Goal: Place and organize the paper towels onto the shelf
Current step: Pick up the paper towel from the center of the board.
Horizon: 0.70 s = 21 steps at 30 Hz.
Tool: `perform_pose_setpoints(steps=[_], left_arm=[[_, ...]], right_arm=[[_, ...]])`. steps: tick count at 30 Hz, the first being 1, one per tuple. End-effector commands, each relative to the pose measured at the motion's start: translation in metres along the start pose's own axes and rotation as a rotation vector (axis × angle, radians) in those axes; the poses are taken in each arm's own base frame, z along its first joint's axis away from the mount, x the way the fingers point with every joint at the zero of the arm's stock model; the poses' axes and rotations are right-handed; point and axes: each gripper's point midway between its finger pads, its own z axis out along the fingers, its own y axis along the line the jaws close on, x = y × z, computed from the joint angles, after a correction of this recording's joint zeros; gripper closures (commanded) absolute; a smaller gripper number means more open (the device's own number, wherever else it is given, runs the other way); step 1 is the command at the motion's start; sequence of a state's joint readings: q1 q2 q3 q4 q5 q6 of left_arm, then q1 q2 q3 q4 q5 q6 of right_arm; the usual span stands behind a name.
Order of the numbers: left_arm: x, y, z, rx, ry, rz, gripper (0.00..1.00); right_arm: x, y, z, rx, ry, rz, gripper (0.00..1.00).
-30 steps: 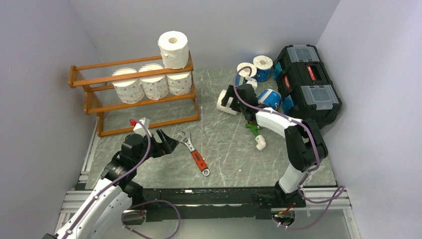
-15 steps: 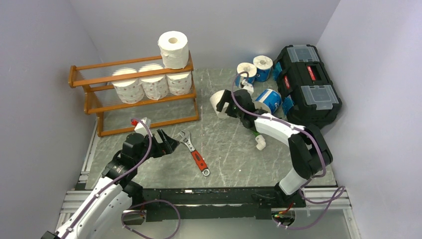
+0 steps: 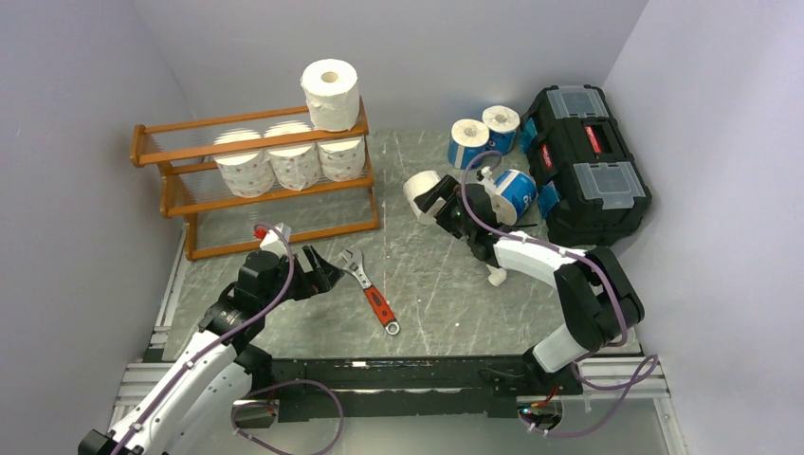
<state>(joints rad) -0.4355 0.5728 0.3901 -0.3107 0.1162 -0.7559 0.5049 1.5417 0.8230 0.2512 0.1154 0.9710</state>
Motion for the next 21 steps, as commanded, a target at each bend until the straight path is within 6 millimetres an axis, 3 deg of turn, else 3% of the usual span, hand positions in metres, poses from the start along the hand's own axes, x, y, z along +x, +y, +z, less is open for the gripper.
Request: perform_pose_setpoints(steps=[1, 12, 21], left_arm=[[-0.005, -0.008, -0.001, 0.032, -0.021, -0.007, 0.07], [-0.005, -0.004, -0.002, 0.020, -0.028, -0.008, 0.07], [-0.004, -0.004, -0.002, 0.016, -0.024, -0.006, 0.07]], right_arm=[[-0.023, 0.033, -0.004, -0.149, -0.074, 0.175, 0.00], [-0.019, 0.009, 0.024, -0.084, -0.060, 0.304, 0.04], [-0.020, 0.004, 0.033, -0.075, -0.083, 0.301, 0.05]])
